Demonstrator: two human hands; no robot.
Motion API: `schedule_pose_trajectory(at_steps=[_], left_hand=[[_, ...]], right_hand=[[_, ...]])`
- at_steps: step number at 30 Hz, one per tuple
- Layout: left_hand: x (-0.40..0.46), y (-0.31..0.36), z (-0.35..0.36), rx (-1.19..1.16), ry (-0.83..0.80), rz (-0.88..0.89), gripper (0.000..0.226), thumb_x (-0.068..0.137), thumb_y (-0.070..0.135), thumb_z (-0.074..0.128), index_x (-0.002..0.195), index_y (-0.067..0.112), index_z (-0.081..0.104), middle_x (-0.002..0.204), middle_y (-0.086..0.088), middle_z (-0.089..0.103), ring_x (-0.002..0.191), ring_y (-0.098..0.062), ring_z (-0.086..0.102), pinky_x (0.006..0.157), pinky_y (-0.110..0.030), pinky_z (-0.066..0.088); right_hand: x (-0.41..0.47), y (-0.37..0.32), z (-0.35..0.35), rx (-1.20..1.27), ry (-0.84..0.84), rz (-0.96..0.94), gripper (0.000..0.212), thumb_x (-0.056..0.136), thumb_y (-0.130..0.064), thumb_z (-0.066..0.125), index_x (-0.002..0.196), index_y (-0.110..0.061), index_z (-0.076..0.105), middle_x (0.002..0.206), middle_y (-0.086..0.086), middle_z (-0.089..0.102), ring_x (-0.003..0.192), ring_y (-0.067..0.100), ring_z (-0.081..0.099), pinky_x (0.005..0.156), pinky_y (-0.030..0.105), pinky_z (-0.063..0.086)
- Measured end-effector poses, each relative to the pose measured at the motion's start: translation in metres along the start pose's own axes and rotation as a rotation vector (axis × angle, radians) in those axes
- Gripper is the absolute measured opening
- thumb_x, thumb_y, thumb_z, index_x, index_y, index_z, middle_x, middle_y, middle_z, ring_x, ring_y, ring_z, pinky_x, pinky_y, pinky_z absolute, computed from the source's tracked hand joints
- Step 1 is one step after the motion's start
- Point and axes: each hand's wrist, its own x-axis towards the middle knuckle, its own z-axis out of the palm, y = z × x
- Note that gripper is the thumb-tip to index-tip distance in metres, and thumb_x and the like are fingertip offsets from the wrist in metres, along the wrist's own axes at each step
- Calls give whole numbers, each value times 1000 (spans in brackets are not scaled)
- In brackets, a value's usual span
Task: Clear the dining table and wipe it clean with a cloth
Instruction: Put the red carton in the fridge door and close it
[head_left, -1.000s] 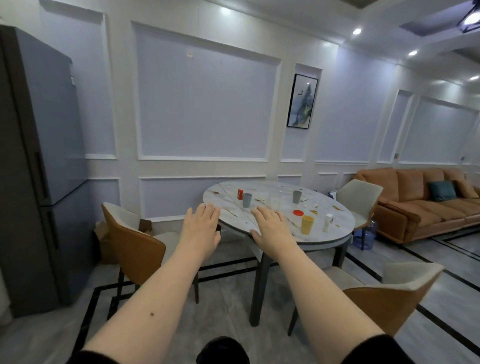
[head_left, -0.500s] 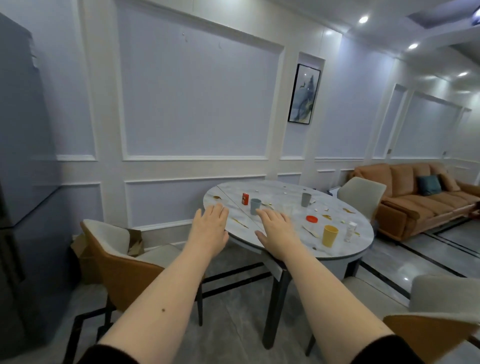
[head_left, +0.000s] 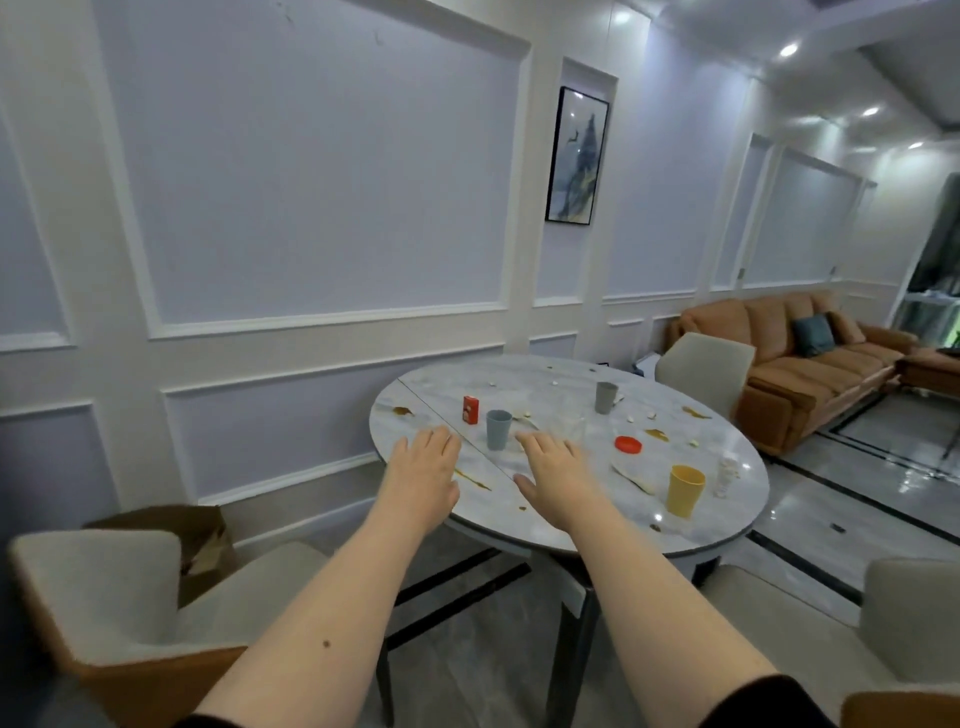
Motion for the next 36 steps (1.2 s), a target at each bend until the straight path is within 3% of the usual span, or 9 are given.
schedule_pose_trajectory(at_steps=[20,30,36], left_hand=[[267,-111,181,-230,-96,38,55,95,35,44,142,14,25,138,-3,38,126,-21,40,99,-34,40],[394,-115,266,-237,-203,16,55,93,35,46,140,15,27,136,-3,39,124,-22,41,99,-36,41],[485,-111,325,-258,-250,-15,50,92,34,48,135,15,32,131,-3,42,120,-23,42,92,-35,43]], right_hand=[[281,29,118,26,-108,118,55,95,-31,48,144,-20,25,144,3,39,131,23,40,108,36,32],[398,84,171,107,-182,181,43,95,-25,46,137,-20,36,142,1,43,127,21,42,104,32,30],[490,131,221,160,-222,197,53,97,-31,44,145,-17,27,146,4,37,131,24,37,107,33,28]])
